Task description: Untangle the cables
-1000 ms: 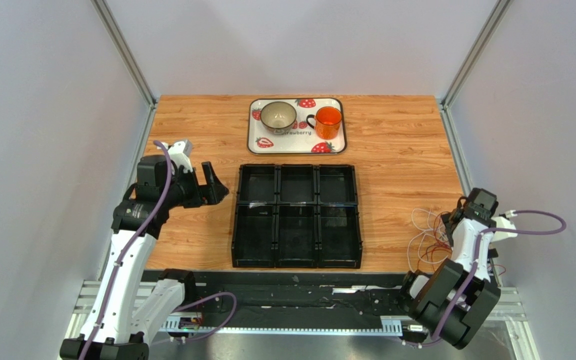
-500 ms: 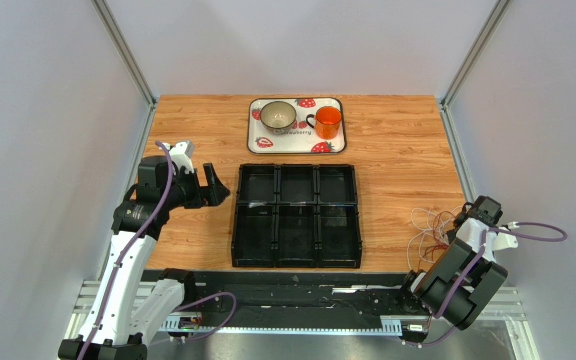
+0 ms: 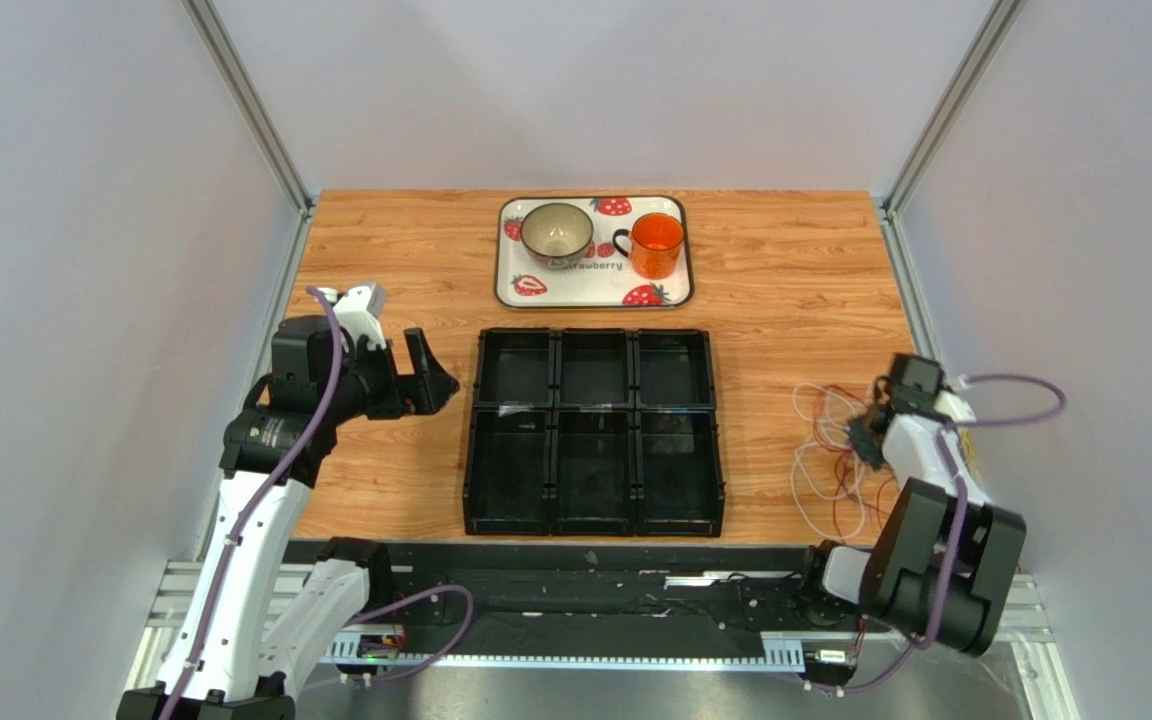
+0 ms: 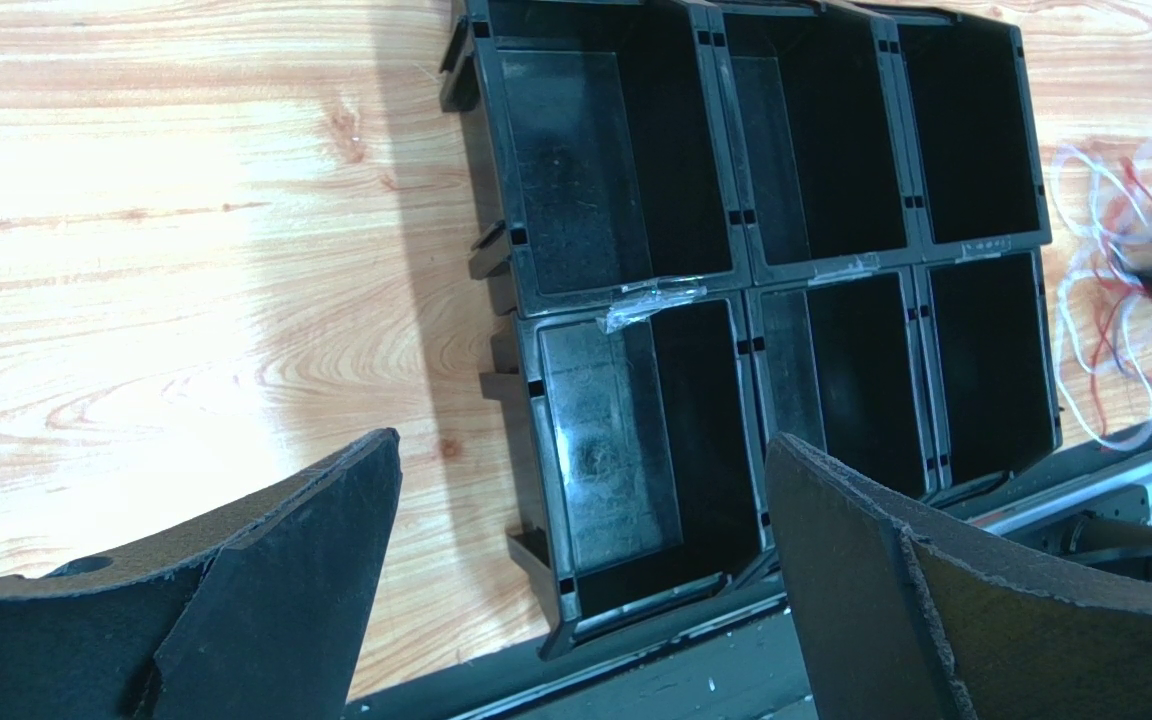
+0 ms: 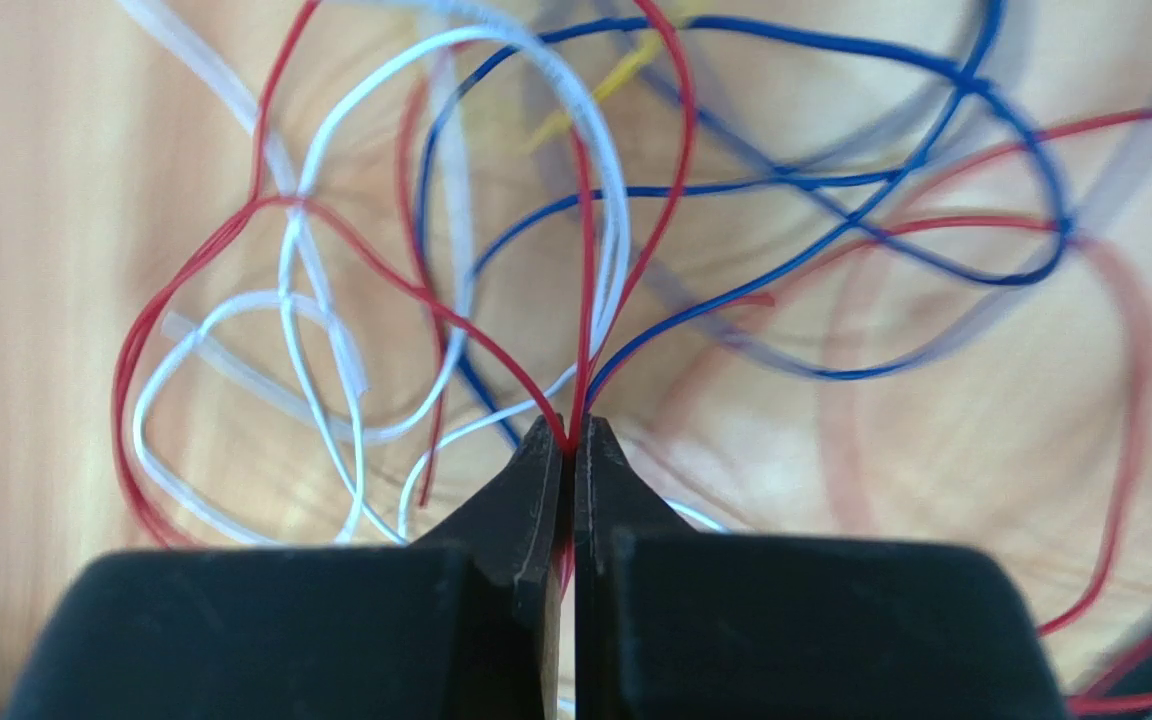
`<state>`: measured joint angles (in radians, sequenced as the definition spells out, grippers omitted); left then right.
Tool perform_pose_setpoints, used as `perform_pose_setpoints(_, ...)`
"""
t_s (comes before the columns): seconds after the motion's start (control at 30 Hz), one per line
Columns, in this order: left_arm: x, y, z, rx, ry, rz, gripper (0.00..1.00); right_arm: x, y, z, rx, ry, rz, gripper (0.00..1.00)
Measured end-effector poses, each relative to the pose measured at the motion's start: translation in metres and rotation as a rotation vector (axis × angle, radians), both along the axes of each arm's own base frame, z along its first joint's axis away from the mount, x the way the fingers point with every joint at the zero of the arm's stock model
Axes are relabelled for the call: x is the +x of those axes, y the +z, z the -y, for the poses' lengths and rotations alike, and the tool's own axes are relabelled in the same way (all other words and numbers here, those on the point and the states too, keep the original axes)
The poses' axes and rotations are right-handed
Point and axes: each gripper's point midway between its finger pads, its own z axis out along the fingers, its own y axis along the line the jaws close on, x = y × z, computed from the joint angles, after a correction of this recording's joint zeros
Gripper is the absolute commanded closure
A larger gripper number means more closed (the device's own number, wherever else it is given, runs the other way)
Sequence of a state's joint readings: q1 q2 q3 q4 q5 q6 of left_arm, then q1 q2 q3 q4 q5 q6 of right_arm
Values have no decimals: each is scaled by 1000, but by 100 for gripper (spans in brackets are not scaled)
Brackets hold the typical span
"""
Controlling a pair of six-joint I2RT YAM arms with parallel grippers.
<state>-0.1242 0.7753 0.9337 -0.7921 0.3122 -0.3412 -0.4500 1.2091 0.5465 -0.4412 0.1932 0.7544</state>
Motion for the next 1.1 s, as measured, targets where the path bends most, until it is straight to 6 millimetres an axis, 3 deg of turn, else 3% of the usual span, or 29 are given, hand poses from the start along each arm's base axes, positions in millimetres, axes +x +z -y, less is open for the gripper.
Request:
perform_pose_setpoints(0.27, 0, 1, 0, 0, 1, 5, 1, 123, 38, -106, -35, 429, 48, 100)
perform_pose_setpoints(0.37, -1, 2, -1, 3, 5, 10, 1, 142, 36, -129, -50, 490, 32, 100)
perform_pose_setpoints(0.4, -1, 2, -1, 3, 6, 12, 1, 142, 33, -132, -55, 500, 15, 95)
perform_pose_setpoints(0.43, -1, 2, -1, 3, 7, 13, 1, 139, 31, -132, -61, 500, -1, 79)
perform_pose_setpoints(0.47, -1, 2, -1, 3, 7, 13, 1, 134, 29, -128, -70, 495, -25, 53)
perform_pose_setpoints(0.57, -1, 2, -1, 3, 7, 13, 1, 126, 27, -117, -100, 479, -73, 24)
perform_pose_setpoints(0.67, 0, 2, -1, 3, 7, 11, 1, 114, 37, -102, -160, 460, -114, 21)
perform_pose_setpoints(0.8, 0, 0, -1, 4, 6, 5, 1, 103, 75, -75, -220, 392, -62, 20)
perform_pose_setpoints(0.83, 0, -1, -1, 4, 6, 3, 1, 98, 94, -62, -246, 352, -25, 20)
perform_pose_setpoints(0.97, 0, -2, -1, 4, 5, 0, 1, 72, 127, -5, -334, 147, 9, 14)
perform_pose_setpoints(1.1, 0, -1, 0, 2, 2, -1, 1, 41, 128, 35, -357, -7, -25, 14)
